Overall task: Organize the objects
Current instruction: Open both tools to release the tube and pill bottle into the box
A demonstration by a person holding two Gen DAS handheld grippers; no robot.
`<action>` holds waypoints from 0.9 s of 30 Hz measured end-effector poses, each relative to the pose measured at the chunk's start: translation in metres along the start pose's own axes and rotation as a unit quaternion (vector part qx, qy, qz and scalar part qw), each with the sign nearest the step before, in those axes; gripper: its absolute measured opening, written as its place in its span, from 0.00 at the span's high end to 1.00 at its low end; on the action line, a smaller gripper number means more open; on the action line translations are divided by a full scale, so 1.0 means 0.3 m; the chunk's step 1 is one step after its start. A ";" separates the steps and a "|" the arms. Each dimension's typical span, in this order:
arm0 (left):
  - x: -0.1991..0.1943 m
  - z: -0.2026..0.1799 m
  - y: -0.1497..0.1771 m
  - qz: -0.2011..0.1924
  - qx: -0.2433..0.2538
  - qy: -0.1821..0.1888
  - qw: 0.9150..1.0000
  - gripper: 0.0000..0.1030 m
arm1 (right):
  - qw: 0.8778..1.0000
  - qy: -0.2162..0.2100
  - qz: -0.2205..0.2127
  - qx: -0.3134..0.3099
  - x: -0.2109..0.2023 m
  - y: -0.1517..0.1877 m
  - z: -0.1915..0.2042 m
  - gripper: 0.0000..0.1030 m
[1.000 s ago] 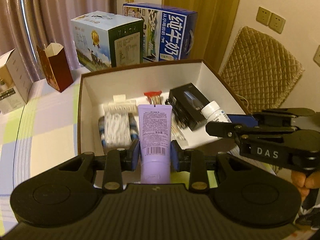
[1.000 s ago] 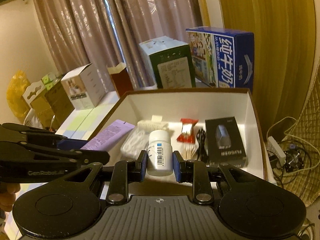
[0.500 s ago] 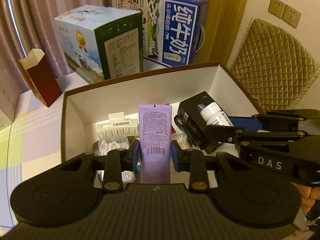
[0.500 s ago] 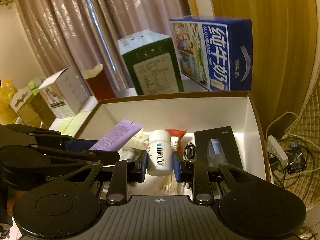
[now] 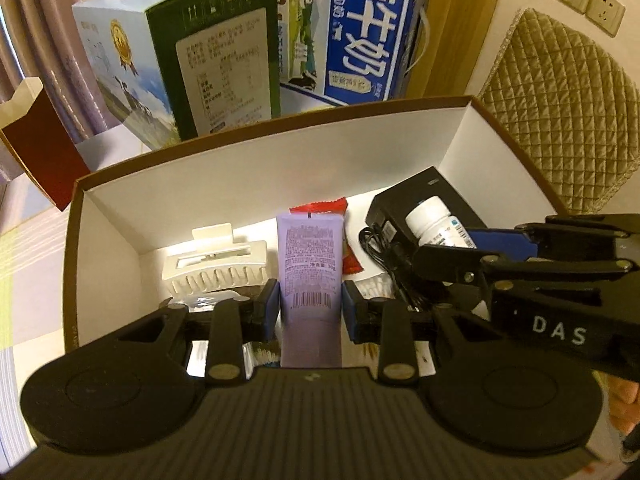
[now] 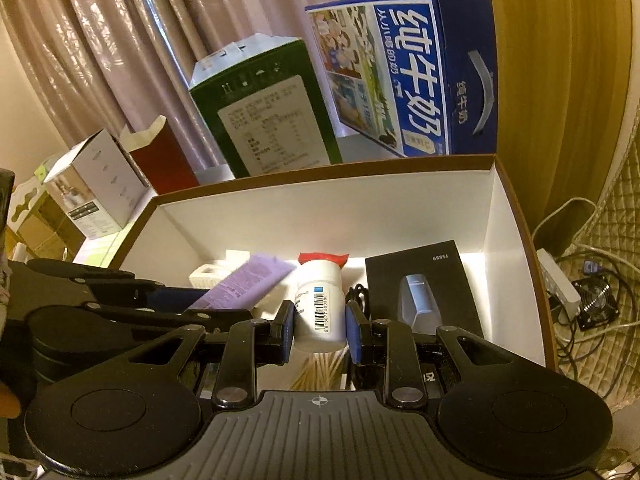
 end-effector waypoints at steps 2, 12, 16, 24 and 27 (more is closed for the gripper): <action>0.017 -0.002 0.000 0.003 0.006 0.002 1.000 0.73 | 1.000 0.000 0.002 0.002 0.009 -0.003 -0.003 0.77; 0.003 0.049 0.003 0.001 0.003 -0.014 1.000 0.42 | 1.000 -0.008 0.012 0.002 0.035 0.000 0.008 0.77; -0.021 0.080 0.005 -0.002 -0.008 -0.021 1.000 0.31 | 1.000 -0.011 0.012 -0.001 0.043 -0.004 0.020 0.76; -0.100 0.146 0.017 -0.019 -0.039 -0.039 0.998 0.15 | 1.000 -0.007 -0.018 0.007 0.018 -0.038 0.025 0.45; -0.139 0.162 0.027 -0.029 -0.048 -0.045 0.997 0.08 | 1.000 -0.009 -0.019 0.011 -0.010 -0.034 0.024 0.32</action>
Point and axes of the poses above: each gripper's, at about its wrist camera, not at the fingertips, and x roughly the way its jaws point, z to its left, y to its underside, the point moved 9 cm from there along x, roughly the way its jaws point, and after that the axes turned 4 degrees about z, right-handed, at the moved point
